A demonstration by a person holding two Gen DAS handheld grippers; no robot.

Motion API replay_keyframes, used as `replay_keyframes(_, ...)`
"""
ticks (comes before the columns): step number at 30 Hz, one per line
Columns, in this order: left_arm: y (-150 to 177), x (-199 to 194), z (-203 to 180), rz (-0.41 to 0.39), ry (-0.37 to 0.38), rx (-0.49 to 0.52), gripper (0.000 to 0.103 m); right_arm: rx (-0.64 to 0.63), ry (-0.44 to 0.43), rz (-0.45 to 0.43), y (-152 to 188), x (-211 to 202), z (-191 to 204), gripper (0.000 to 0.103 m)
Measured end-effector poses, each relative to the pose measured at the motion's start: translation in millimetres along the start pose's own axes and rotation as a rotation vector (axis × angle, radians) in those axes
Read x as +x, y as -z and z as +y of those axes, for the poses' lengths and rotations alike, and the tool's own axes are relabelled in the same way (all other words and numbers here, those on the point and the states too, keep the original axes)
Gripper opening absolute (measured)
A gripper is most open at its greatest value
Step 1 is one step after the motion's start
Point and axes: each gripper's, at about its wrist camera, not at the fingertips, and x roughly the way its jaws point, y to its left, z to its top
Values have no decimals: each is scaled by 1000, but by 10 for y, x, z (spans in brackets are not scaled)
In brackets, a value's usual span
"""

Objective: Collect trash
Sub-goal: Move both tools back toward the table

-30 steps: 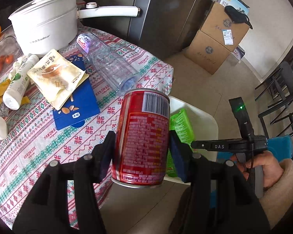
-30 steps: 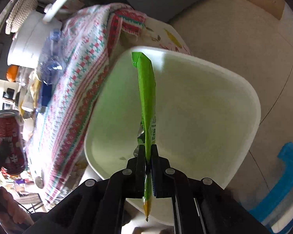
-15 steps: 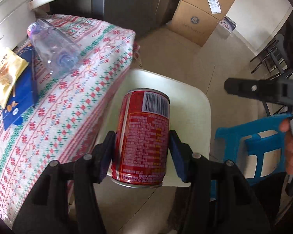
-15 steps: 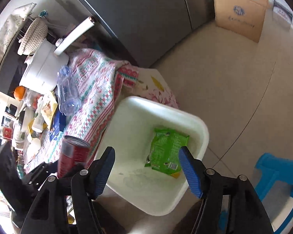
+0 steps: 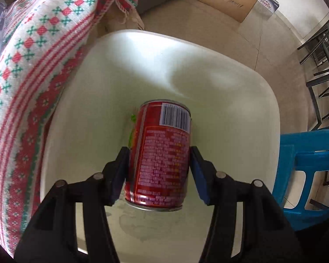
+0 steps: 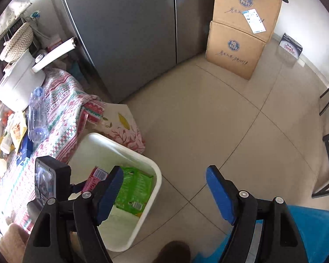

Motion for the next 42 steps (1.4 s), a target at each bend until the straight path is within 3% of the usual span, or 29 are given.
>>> replay_keyframes(8,49,-140,23,-29,-3,-6,58,33,5,-10,-28,-42,-123,81)
replay_keyframes(15,164,-591,108,-91,24,-20,73,6,10,-25,-9,-104,-58,82)
replay_keyframes(27,274,-1227,479,-205,9,-55,86,-52,6,-54,25,-209,168,83)
replay_keyframes(35,487,-1635,978,-265,-68,-129,95,-173,-6,-68,89,-227,634,83)
replay_keyframes(42,919,-1898,1608,-288,-139,-247,97,-330,-65,-80,254,-218,1223,83)
